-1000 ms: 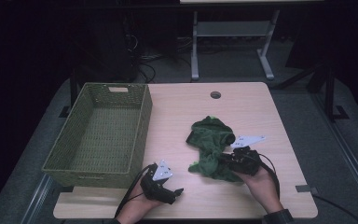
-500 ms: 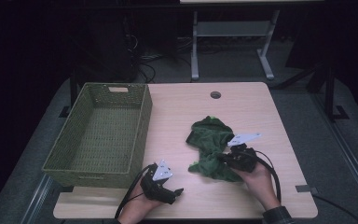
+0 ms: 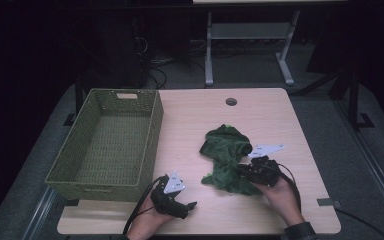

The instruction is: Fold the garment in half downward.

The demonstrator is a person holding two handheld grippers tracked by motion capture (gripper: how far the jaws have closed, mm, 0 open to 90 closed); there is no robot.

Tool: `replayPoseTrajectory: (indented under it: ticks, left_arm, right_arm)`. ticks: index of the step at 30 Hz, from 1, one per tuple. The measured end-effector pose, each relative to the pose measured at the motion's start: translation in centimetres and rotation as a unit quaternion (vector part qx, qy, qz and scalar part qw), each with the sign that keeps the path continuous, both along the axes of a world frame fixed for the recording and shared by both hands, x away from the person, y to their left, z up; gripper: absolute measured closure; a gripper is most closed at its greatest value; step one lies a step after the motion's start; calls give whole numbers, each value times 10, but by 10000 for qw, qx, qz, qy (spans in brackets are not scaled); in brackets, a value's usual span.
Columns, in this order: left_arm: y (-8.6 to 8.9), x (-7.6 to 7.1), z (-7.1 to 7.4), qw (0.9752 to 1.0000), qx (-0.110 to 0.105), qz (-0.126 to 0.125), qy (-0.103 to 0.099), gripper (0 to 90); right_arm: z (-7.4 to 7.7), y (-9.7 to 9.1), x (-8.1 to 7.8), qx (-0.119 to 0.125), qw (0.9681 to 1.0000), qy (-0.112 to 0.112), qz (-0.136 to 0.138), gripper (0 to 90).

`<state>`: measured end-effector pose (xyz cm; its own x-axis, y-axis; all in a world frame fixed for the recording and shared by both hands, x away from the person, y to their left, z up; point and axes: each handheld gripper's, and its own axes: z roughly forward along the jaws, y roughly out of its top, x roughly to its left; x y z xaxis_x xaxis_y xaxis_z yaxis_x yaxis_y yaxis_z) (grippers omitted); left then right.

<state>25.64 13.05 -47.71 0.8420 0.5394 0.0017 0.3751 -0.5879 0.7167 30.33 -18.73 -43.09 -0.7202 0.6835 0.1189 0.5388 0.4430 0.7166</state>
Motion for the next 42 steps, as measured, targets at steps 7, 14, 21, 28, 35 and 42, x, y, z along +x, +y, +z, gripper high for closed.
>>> replayPoseTrajectory:
  ticks: [7,14,21,28,35,42]
  left_arm:
    - [0,0,0,10000,-26,20,16,125]
    - [0,0,0,10000,-12,7,15,125]
    - [0,0,0,10000,-13,9,16,125]
    - [0,0,0,10000,-11,10,16,125]
    - [0,0,0,10000,-11,9,16,125]
    - [0,0,0,10000,-13,9,16,125]
  right_arm:
    - [2,-41,-21,10,9996,-45,-284,728]
    - [-11,-69,-45,28,9989,156,-441,673]
    - [-25,-78,-54,66,9984,422,-369,634]
    - [-30,-77,-50,79,9978,541,-365,652]
    - [-30,-75,-48,51,9982,533,-279,820]
    - [-25,-77,-50,81,9990,354,-256,831]
